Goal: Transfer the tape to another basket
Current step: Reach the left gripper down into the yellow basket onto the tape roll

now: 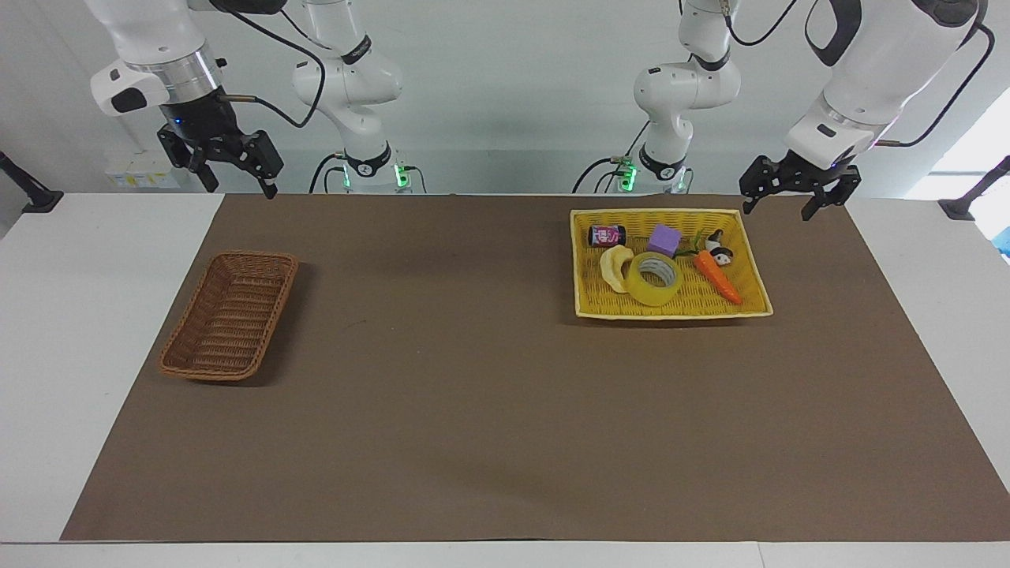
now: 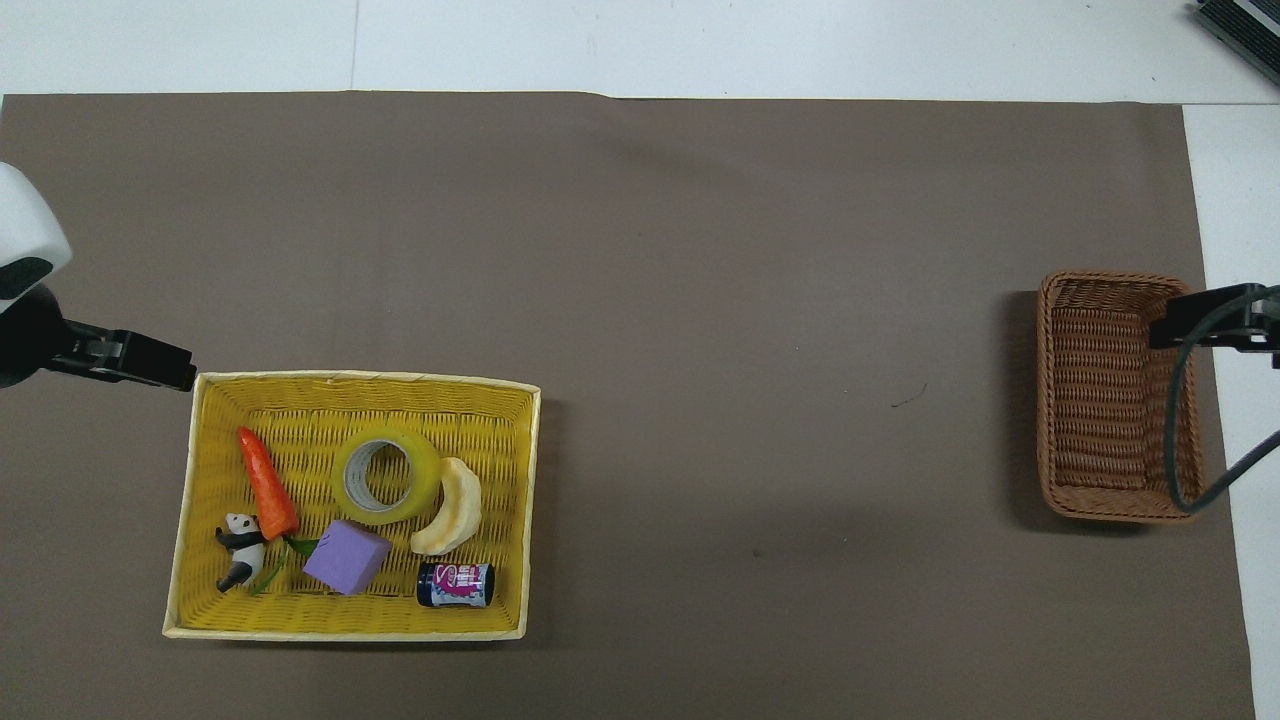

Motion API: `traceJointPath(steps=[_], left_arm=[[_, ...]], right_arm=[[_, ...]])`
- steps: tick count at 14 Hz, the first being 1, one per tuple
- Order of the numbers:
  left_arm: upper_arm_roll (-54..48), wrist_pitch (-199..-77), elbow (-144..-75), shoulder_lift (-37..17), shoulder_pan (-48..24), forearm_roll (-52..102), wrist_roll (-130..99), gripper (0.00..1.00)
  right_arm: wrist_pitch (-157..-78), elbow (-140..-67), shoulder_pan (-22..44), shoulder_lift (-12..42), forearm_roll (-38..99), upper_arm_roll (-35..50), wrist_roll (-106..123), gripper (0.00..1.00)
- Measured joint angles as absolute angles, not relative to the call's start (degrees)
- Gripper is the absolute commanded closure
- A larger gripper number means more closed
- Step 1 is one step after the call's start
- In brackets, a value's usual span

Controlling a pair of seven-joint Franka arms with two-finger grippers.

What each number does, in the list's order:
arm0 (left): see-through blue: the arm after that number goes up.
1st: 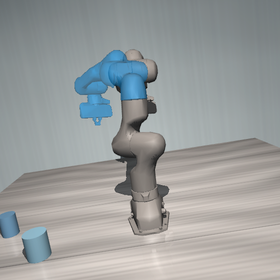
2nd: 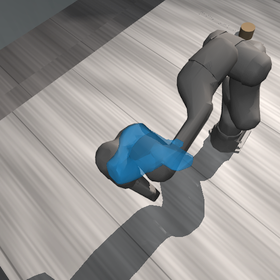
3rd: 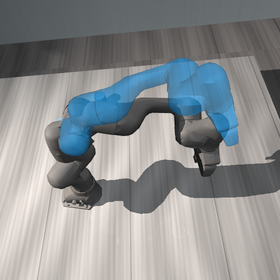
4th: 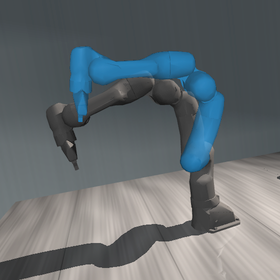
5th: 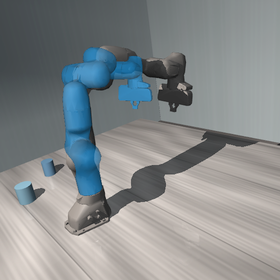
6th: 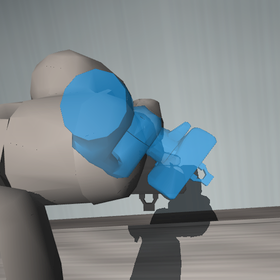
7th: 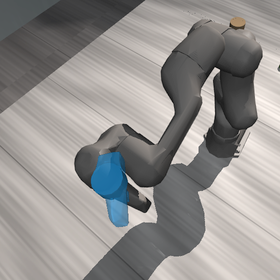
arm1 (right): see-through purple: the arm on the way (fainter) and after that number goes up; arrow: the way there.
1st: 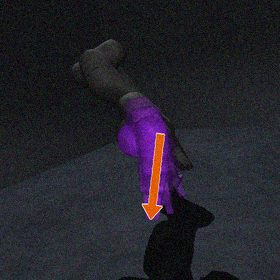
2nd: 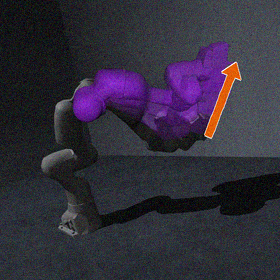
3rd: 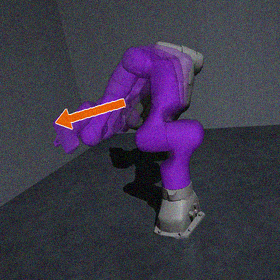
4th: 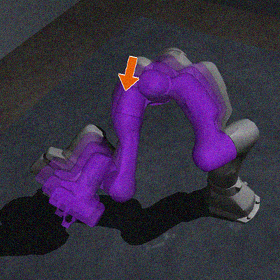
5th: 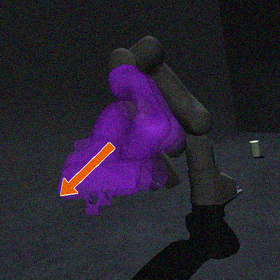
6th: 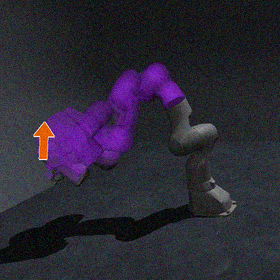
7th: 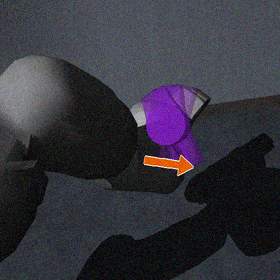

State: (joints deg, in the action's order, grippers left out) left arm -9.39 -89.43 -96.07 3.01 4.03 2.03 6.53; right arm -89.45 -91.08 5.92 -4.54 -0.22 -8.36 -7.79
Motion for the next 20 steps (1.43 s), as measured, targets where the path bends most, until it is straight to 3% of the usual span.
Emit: traceJointPath(steps=[11,13,15,20], left_arm=[[-10.0,-110.5,-121.1,2.3,2.3,7.8,6.5,0.00],[-10.0,-114.2,-125.1,2.3,2.2,8.0,6.5,0.23],[-10.0,-117.1,-128.0,2.2,1.6,8.7,6.5,0.38],[-10.0,-122.3,-133.3,1.7,-0.9,9.3,4.8,0.39]], right_arm=[[-89.4,-91.1,5.9,-4.5,-0.2,-8.4,-7.8,0.00],[-89.4,-91.1,5.9,-4.5,-0.2,-8.4,-7.8,0.00],[-89.4,-91.1,5.9,-4.5,-0.2,-8.4,-7.8,0.00],[-89.4,-91.1,5.9,-4.5,-0.2,-8.4,-7.8,0.00]])
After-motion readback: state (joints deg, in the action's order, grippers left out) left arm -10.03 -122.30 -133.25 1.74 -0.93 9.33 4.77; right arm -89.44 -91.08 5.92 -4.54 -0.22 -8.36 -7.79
